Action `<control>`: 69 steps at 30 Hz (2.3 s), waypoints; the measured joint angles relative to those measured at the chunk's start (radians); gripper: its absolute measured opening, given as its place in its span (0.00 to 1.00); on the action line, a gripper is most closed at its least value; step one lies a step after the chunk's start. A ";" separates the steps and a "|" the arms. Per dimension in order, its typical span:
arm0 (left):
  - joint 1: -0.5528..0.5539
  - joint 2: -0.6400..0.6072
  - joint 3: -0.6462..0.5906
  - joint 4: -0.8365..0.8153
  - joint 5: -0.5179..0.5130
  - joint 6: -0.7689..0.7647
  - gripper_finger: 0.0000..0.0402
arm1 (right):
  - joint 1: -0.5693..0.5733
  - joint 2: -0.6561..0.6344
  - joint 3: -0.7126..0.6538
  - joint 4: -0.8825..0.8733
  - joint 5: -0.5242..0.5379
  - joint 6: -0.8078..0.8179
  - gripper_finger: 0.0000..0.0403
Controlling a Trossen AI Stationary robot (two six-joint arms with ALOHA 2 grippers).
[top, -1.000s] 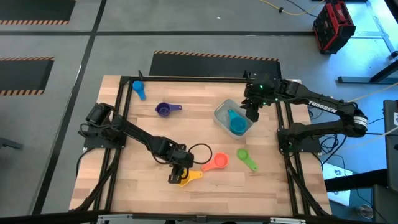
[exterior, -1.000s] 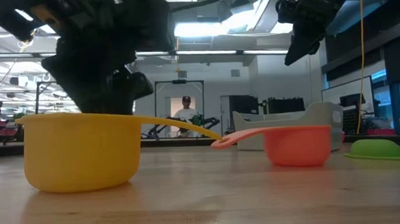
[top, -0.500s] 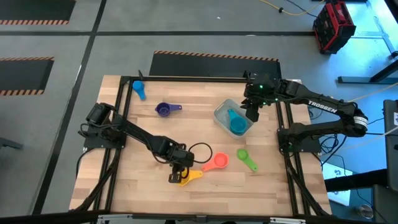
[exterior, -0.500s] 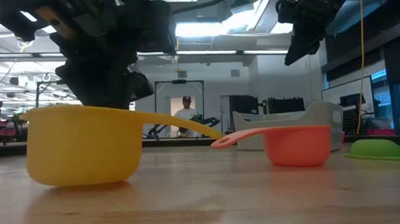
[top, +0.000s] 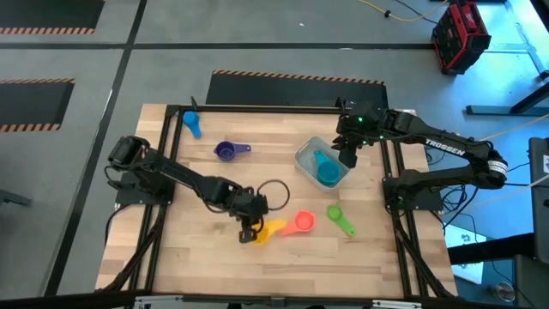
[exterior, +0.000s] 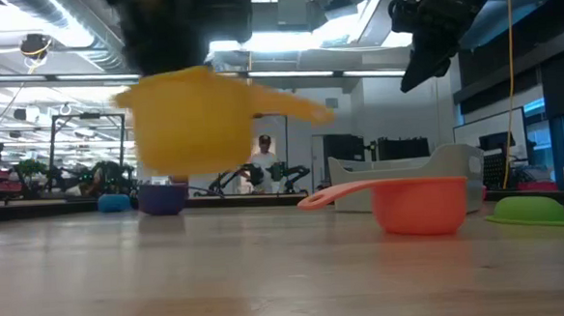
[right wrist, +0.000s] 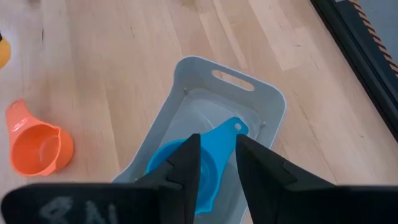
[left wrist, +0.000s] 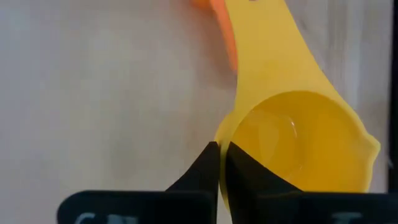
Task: Nest measuring cups in basket
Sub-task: Stack the yellow measuring cup on top of the light blue measuring cup in the bin
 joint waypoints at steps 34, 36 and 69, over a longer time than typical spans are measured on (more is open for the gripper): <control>0.397 -0.063 0.000 0.523 -0.882 0.242 0.01 | 0.066 0.098 0.000 0.622 0.002 0.307 0.26; 0.402 -0.063 0.000 0.531 -0.882 0.243 0.01 | 0.081 0.123 0.000 0.678 0.002 0.280 0.26; 0.344 -0.062 0.000 0.529 -0.874 0.271 0.01 | 0.130 0.284 0.000 0.965 0.116 0.168 0.26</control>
